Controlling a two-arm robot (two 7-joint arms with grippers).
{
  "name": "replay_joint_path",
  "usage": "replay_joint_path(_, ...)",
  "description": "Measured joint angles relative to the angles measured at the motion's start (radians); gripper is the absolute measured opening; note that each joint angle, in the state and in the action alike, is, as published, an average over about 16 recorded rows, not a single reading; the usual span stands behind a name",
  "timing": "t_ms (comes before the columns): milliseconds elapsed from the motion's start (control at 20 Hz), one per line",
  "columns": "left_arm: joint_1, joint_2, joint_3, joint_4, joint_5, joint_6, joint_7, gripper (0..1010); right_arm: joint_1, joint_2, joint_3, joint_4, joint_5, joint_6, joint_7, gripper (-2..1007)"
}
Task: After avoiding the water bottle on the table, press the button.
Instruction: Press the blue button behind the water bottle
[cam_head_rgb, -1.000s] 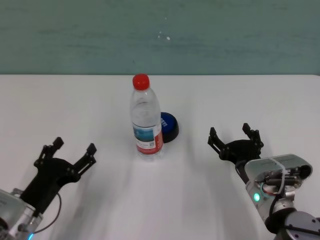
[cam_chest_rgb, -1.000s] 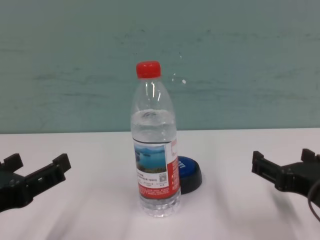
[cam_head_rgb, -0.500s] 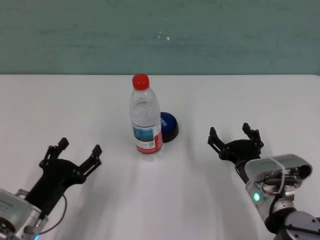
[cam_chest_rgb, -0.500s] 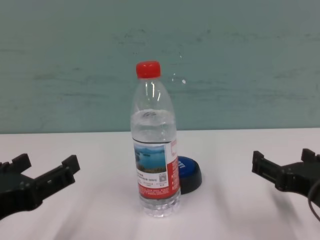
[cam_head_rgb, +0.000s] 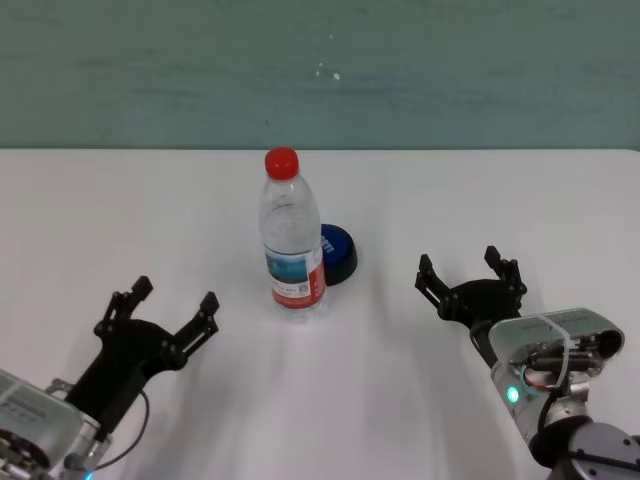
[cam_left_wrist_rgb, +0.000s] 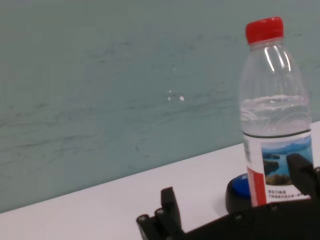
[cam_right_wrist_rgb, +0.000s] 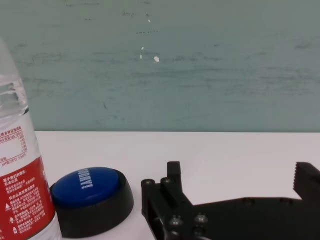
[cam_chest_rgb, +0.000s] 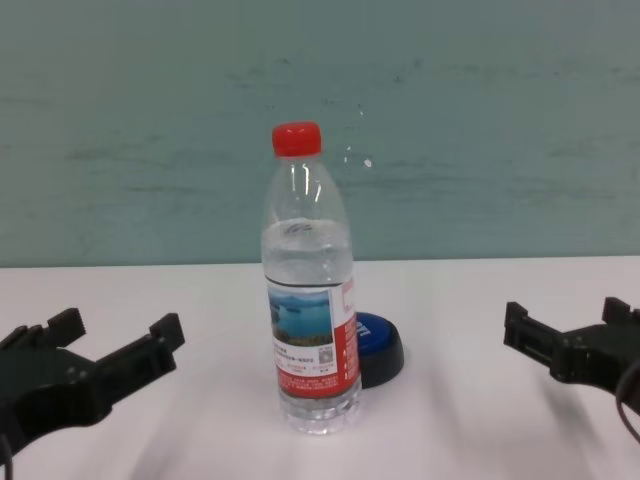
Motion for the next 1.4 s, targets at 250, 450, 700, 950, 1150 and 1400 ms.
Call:
replay_joint_path(250,-0.001,-0.008,0.014,0.003,0.018,-0.002,0.007,1010,0.0,0.0,0.0,0.0,0.0,0.0,0.0,1004)
replay_joint_path(450,-0.004,-0.015,0.024,0.008,0.033,-0.003,0.013,1010,0.0,0.0,0.0,0.0,0.0,0.0,0.0,1004)
replay_joint_path(700,-0.011,-0.025,0.036,0.019,0.05,-0.003,0.021,1010,0.0,0.0,0.0,0.0,0.0,0.0,0.0,1004)
replay_joint_path(950,-0.024,-0.036,0.047,0.036,0.068,-0.001,0.031,1010,0.0,0.0,0.0,0.0,0.0,0.0,0.0,1004)
replay_joint_path(1150,-0.035,-0.045,0.056,0.053,0.084,-0.001,0.039,1010,0.0,0.0,0.0,0.0,0.0,0.0,0.0,1004)
replay_joint_path(1400,-0.048,-0.056,0.067,0.072,0.102,-0.002,0.048,1010,0.0,0.0,0.0,0.0,0.0,0.0,0.0,1004)
